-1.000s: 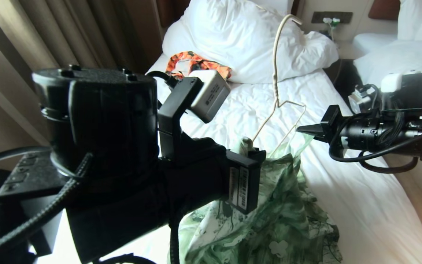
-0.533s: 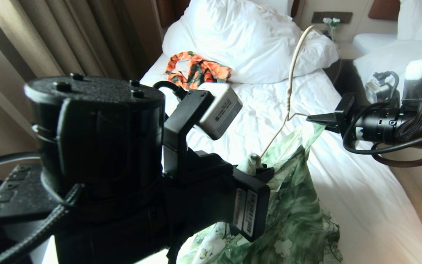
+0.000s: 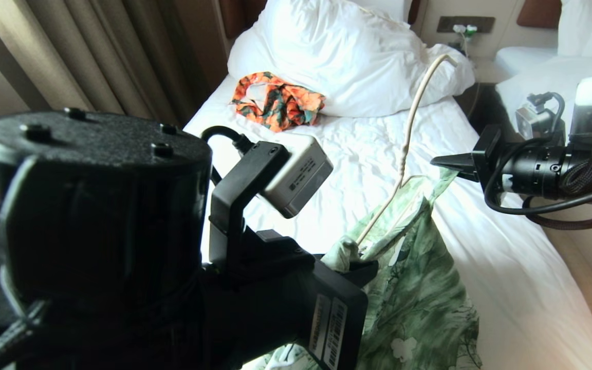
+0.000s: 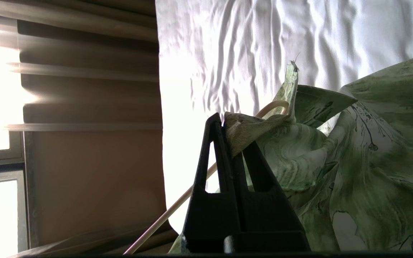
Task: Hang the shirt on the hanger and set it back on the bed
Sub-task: Hook the other side of the shirt onto the hanger
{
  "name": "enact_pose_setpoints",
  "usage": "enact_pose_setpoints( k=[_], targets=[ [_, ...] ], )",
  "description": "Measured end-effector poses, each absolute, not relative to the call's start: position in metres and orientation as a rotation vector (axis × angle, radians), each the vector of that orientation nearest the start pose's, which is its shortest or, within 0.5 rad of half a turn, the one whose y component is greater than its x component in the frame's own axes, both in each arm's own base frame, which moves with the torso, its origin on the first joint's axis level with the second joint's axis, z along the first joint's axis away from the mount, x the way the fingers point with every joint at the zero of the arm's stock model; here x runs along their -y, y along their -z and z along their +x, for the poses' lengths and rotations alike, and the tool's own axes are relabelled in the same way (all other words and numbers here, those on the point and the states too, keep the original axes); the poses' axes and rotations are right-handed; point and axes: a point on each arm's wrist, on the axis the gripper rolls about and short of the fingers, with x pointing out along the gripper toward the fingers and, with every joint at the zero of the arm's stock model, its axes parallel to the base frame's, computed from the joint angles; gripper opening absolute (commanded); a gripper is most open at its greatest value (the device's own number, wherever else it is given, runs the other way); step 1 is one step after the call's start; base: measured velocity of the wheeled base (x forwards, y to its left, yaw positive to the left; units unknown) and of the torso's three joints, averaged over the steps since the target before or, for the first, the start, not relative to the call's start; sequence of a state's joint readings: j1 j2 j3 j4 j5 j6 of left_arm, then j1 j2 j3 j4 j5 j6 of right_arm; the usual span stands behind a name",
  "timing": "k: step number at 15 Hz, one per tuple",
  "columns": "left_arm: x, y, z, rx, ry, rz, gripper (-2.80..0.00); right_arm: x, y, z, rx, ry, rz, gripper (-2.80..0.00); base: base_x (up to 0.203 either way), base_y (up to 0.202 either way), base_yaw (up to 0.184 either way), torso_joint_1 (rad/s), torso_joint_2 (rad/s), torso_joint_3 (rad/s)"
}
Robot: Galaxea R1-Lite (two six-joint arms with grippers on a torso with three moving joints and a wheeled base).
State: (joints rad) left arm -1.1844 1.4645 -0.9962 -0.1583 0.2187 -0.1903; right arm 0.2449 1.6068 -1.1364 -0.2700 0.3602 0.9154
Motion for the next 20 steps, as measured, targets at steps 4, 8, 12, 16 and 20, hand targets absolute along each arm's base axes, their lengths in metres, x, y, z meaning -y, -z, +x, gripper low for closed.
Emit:
enact_pose_setpoints(
  k=[4,8,12,16,20],
  targets=[
    [0.238,-0.254,0.096,-0.343,0.949,0.042,-2.8,-0.081,-0.274,0.285,-0.45,-0.483,0.831,-2.8,0.0,0.0,0.0,0.0,0.0,0.0],
    [0.246,-0.247,0.093,-0.372,0.968,0.069,-2.8,-0.084,-0.288,0.275,-0.409,-0.528,0.74,-2.8,0.0,0.0,0.0,0.0,0.0,0.0],
    [0.251,-0.243,0.09,-0.383,0.982,0.083,-2.8,-0.084,-0.296,0.264,-0.385,-0.554,0.668,-2.8,0.0,0.0,0.0,0.0,0.0,0.0],
    [0.256,-0.24,0.083,-0.413,1.004,0.108,-2.8,-0.089,-0.303,0.253,-0.338,-0.616,0.551,-2.8,0.0,0.0,0.0,0.0,0.0,0.0],
    [0.256,-0.239,0.081,-0.439,1.008,0.096,-2.8,-0.086,-0.302,0.252,-0.322,-0.636,0.485,-2.8,0.0,0.0,0.0,0.0,0.0,0.0]
  ],
)
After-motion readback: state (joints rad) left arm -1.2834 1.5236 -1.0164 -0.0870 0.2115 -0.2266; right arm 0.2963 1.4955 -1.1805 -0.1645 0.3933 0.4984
